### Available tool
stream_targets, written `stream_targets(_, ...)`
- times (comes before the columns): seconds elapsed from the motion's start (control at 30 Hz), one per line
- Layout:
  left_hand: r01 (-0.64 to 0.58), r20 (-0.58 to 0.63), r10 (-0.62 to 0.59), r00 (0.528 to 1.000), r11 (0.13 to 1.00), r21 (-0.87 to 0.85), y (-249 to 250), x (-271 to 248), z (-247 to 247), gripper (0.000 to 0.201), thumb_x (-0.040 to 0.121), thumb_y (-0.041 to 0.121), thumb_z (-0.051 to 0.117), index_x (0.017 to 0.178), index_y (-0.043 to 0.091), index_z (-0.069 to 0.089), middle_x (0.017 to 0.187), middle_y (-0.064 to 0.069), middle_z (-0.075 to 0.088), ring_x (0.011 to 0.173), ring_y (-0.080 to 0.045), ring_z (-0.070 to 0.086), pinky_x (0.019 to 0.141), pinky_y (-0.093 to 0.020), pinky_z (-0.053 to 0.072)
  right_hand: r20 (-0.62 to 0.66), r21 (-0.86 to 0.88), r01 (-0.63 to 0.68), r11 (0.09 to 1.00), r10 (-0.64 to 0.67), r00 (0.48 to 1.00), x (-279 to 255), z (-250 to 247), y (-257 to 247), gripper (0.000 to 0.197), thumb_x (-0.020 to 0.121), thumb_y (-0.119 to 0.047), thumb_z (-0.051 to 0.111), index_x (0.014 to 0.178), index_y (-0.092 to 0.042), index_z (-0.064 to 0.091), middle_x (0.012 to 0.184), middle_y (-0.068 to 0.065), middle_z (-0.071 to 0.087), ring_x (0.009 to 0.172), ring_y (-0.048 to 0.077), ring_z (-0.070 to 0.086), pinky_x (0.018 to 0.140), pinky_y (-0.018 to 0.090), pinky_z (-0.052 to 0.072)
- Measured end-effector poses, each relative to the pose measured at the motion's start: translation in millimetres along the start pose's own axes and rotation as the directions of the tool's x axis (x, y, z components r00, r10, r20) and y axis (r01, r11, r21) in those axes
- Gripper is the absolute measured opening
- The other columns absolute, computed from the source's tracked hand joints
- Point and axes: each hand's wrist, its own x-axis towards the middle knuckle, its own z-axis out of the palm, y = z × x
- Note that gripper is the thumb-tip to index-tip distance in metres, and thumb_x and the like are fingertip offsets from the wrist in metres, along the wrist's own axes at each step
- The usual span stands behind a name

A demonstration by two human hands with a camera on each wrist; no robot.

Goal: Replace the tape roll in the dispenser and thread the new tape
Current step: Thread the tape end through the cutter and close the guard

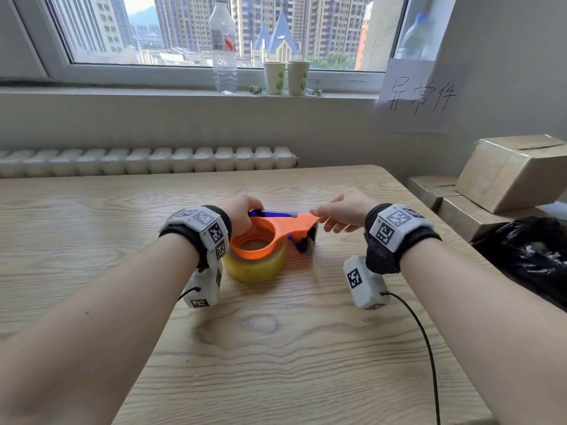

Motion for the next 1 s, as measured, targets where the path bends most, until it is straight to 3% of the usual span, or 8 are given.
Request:
stream_targets(0.1, 0.001, -0.054, -0.003, 0.999, 1.000, -0.030, 0, -1, -2, 0.037, 0.083, 0.012, 0.057, 0.119, 0.020, 0.060, 0.123, -0.006, 0.061, 0.109, -0.025, 0.058, 0.083, -0.029, 0.045, -0.013, -0.056, 0.002, 0.998, -0.003, 1.000, 0, 0, 1, 0.026, 0.076, -0.043, 0.069, 0.074, -0.018, 0.067, 0.071, -0.003, 0.068, 0.062, 0.009, 0.060, 0.062, 0.025, 0.046)
stream_targets(0.2, -0.017, -0.075, 0.009, 0.997, 0.993, -0.116, 2, -5, -6, 0.044, 0.079, 0.015, 0.064, 0.121, 0.023, 0.057, 0.128, -0.004, 0.059, 0.116, -0.020, 0.054, 0.092, -0.029, 0.043, -0.007, -0.109, -0.006, 0.994, 0.005, 1.000, -4, 1, -2, 0.041, 0.072, -0.052, 0.071, 0.085, -0.013, 0.067, 0.076, 0.000, 0.069, 0.065, 0.010, 0.061, 0.059, 0.025, 0.046)
stream_targets(0.33, -0.085, -0.063, 0.076, 0.995, 0.984, -0.157, 16, -14, -10, 0.047, 0.079, 0.027, 0.065, 0.125, 0.028, 0.054, 0.135, 0.000, 0.052, 0.124, -0.017, 0.046, 0.093, -0.025, 0.034, 0.153, -0.279, -0.039, 0.959, 0.085, 0.985, -17, 10, -9, 0.044, 0.071, -0.056, 0.070, 0.081, -0.014, 0.068, 0.069, -0.004, 0.067, 0.057, 0.007, 0.056, 0.047, 0.019, 0.040)
stream_targets(0.43, -0.054, 0.054, 0.061, 0.997, 0.991, -0.125, 21, -19, -3, 0.068, 0.073, 0.046, 0.069, 0.134, 0.033, 0.043, 0.143, 0.002, 0.042, 0.129, -0.019, 0.041, 0.095, -0.028, 0.035, 0.188, -0.443, -0.019, 0.896, 0.114, 0.975, -20, 17, -9, 0.032, 0.070, -0.039, 0.078, 0.087, -0.013, 0.076, 0.083, -0.003, 0.073, 0.065, 0.009, 0.059, 0.060, 0.021, 0.048)
stream_targets(0.53, -0.054, 0.148, 0.051, 0.988, 0.998, 0.019, 20, -22, 4, 0.100, 0.057, 0.060, 0.075, 0.141, 0.037, 0.027, 0.149, 0.004, 0.032, 0.137, -0.020, 0.031, 0.109, -0.041, 0.033, 0.065, -0.454, -0.045, 0.890, 0.083, 0.994, -13, 18, -4, 0.024, 0.064, -0.019, 0.079, 0.087, -0.012, 0.079, 0.090, 0.004, 0.077, 0.077, 0.015, 0.066, 0.074, 0.027, 0.053)
stream_targets(0.6, -0.055, 0.163, 0.042, 0.986, 0.996, 0.076, 21, -22, 4, 0.107, 0.054, 0.056, 0.078, 0.143, 0.037, 0.022, 0.148, 0.003, 0.031, 0.137, -0.021, 0.030, 0.109, -0.046, 0.035, -0.037, -0.402, -0.051, 0.914, 0.040, 0.999, -12, 13, -1, 0.019, 0.064, -0.018, 0.079, 0.082, -0.013, 0.079, 0.084, 0.003, 0.077, 0.084, 0.017, 0.071, 0.080, 0.030, 0.056)
stream_targets(0.77, -0.052, 0.172, 0.028, 0.985, 0.989, 0.138, 29, -21, 1, 0.099, 0.058, 0.042, 0.075, 0.142, 0.037, 0.023, 0.142, 0.000, 0.036, 0.132, -0.023, 0.034, 0.103, -0.045, 0.040, -0.209, -0.362, -0.019, 0.932, -0.062, 0.976, -13, 6, -1, 0.016, 0.063, -0.027, 0.083, 0.075, -0.020, 0.076, 0.083, -0.001, 0.074, 0.086, 0.018, 0.066, 0.078, 0.028, 0.051)
stream_targets(1.0, -0.041, 0.214, 0.013, 0.977, 0.991, 0.127, 30, -20, -2, 0.103, 0.043, 0.046, 0.067, 0.138, 0.043, 0.027, 0.133, 0.003, 0.039, 0.124, -0.023, 0.041, 0.096, -0.046, 0.046, -0.200, -0.268, 0.015, 0.963, -0.071, 0.977, -7, 13, 5, 0.005, 0.067, -0.011, 0.080, 0.068, -0.012, 0.075, 0.071, 0.006, 0.076, 0.068, 0.016, 0.070, 0.077, 0.032, 0.059)
